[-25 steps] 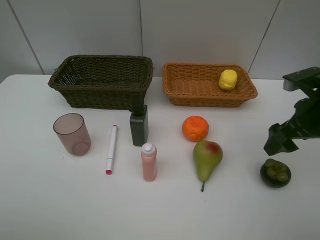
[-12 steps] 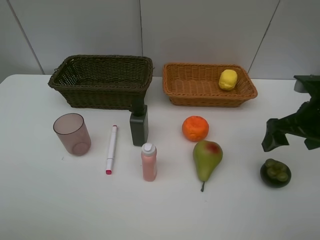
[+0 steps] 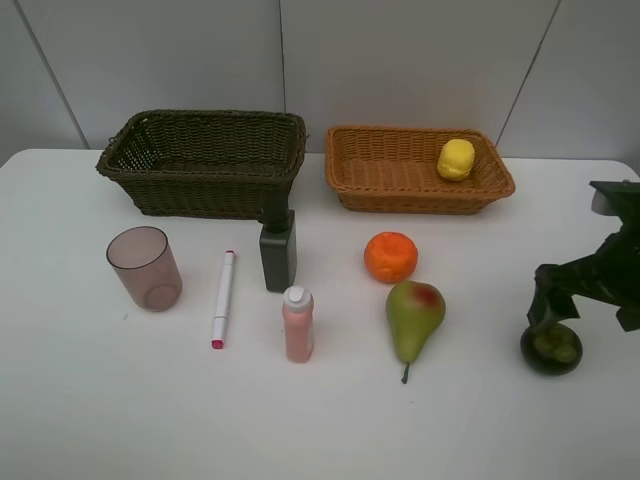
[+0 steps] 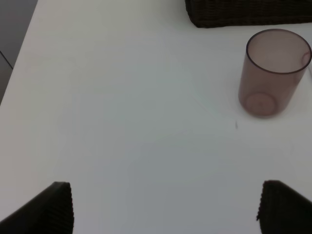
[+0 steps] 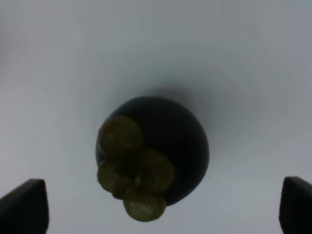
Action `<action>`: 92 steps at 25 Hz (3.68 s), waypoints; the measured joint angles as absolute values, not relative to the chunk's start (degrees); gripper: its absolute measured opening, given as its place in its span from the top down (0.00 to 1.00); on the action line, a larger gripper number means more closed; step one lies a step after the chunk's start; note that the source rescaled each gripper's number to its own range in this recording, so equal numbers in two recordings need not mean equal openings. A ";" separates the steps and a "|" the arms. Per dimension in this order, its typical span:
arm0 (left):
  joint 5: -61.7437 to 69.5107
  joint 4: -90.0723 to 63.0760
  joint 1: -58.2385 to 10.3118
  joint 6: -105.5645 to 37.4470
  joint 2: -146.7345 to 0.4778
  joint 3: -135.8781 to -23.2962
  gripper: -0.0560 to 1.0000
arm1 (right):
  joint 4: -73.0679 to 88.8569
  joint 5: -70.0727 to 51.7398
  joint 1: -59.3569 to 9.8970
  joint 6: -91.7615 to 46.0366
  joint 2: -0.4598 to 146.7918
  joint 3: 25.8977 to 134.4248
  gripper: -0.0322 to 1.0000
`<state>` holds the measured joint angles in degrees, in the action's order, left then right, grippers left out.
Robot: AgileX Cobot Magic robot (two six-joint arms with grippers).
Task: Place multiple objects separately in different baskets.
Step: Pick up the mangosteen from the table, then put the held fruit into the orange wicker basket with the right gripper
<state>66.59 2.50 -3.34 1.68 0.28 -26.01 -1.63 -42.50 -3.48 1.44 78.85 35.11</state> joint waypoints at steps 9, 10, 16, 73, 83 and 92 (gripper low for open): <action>66.59 2.50 -3.34 1.68 0.28 -26.01 0.00 | -1.63 -39.80 -3.48 2.17 78.84 33.80 0.00; 66.59 2.50 -3.34 1.68 0.28 -26.01 0.00 | -1.63 -39.75 -3.48 2.17 78.84 33.80 0.00; 66.59 2.50 -3.34 1.68 0.28 -26.01 0.00 | -1.74 -39.48 -3.48 2.30 78.90 33.80 0.00; 66.59 2.50 -3.34 1.68 0.28 -26.01 0.00 | -1.27 -34.70 -3.48 2.34 92.48 33.66 0.77; 66.59 2.50 -3.34 1.68 0.28 -26.01 0.00 | 2.19 -47.45 -3.48 2.36 92.43 46.91 0.77; 66.59 2.50 -3.34 1.68 0.28 -26.01 0.00 | 4.90 -51.53 -3.48 -0.31 92.22 68.40 0.77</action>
